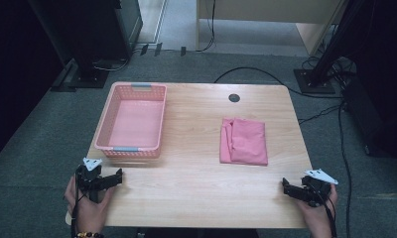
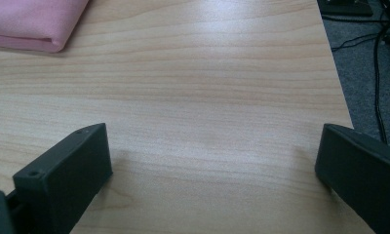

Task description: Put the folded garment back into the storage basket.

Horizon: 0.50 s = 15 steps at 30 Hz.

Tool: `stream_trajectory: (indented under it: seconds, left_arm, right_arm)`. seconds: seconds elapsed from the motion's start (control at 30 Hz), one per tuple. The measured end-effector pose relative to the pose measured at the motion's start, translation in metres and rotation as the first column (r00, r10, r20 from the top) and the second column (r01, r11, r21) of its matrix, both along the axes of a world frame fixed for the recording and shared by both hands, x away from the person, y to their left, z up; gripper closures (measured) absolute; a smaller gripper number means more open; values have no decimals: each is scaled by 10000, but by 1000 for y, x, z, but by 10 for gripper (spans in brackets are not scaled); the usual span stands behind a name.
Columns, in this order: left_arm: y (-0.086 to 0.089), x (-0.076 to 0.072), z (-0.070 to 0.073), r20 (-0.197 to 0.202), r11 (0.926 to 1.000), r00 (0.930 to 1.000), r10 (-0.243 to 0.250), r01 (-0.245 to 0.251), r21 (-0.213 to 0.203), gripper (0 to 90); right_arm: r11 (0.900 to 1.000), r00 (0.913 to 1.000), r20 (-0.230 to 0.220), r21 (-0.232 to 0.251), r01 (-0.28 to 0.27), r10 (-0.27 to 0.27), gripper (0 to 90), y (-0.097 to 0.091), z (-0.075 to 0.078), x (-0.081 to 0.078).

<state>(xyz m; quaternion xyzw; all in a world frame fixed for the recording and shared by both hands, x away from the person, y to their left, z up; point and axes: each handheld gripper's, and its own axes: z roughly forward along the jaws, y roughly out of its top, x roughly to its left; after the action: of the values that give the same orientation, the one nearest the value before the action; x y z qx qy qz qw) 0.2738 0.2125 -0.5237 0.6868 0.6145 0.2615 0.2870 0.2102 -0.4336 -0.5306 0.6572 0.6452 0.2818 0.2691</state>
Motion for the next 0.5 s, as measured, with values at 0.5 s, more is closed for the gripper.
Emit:
stream_trajectory:
  seconds: [0.5]
  left_arm:
    - [-1, 0, 0, -12, 10000, 10000, 10, -10, 14, 0]
  right_arm:
    - [9988, 10000, 26, 485, -8, 6, 2, -4, 7, -2]
